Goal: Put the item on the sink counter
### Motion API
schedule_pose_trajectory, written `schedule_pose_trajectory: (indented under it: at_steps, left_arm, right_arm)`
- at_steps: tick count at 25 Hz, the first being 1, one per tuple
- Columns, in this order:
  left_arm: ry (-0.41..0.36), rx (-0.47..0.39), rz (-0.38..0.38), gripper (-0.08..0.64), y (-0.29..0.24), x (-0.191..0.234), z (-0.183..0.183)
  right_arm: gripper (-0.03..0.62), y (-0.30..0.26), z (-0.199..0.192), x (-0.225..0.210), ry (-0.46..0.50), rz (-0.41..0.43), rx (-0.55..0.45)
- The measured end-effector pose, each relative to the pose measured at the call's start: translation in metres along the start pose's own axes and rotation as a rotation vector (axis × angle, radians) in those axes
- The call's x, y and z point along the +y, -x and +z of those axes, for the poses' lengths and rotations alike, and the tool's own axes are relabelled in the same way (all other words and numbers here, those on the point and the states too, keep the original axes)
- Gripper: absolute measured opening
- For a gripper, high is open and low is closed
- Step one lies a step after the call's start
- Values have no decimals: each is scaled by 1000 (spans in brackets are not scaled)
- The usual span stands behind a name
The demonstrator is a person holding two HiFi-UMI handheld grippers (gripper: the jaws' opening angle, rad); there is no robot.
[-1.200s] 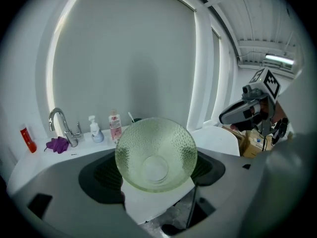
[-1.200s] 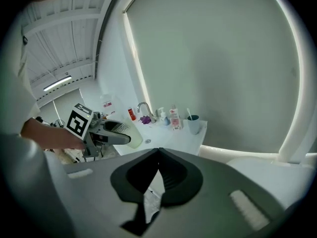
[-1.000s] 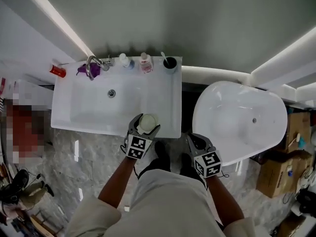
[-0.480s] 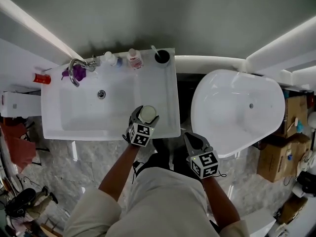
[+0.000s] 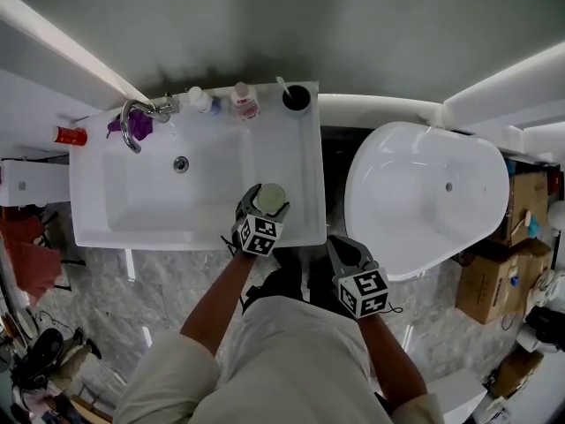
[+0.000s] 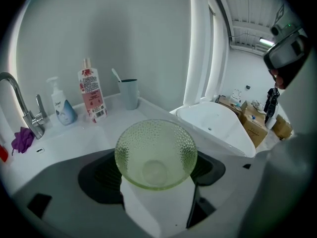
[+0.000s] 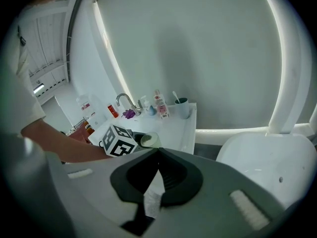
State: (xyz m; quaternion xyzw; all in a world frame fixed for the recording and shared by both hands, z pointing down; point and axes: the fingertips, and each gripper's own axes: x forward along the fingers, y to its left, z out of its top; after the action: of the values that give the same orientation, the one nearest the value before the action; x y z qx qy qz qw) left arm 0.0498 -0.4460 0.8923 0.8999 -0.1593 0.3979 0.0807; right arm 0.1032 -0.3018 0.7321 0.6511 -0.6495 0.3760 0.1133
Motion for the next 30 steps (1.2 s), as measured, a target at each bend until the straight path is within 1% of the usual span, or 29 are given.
schedule_pose_trajectory:
  at_steps: [4, 8, 13, 16, 19, 22, 25, 30]
  left_arm:
    - [28, 6, -19, 388, -1, 0, -3]
    - [51, -17, -47, 403, 5, -2, 1]
    - [42, -26, -51, 404, 19, -5, 0]
    - [33, -21, -39, 405, 29, -5, -4]
    - [46, -31, -11, 403, 47, -5, -9]
    - [64, -51, 27, 403, 73, -5, -7]
    - [62, -64, 50, 403, 103, -13, -1]
    - [37, -152, 98, 403, 158, -30, 25]
  right_arm:
    - [11, -5, 5, 7, 15, 10, -1]
    - [11, -4, 9, 10, 26, 8, -3]
    - [11, 1, 7, 12, 36, 0, -6]
    - [11, 3, 8, 17, 47, 7, -15]
    - [11, 10, 9, 23, 56, 24, -26]
    - [11, 21, 15, 27, 79, 40, -44]
    - [11, 33, 22, 30, 116, 56, -66]
    - [9, 53, 33, 36, 176, 88, -110]
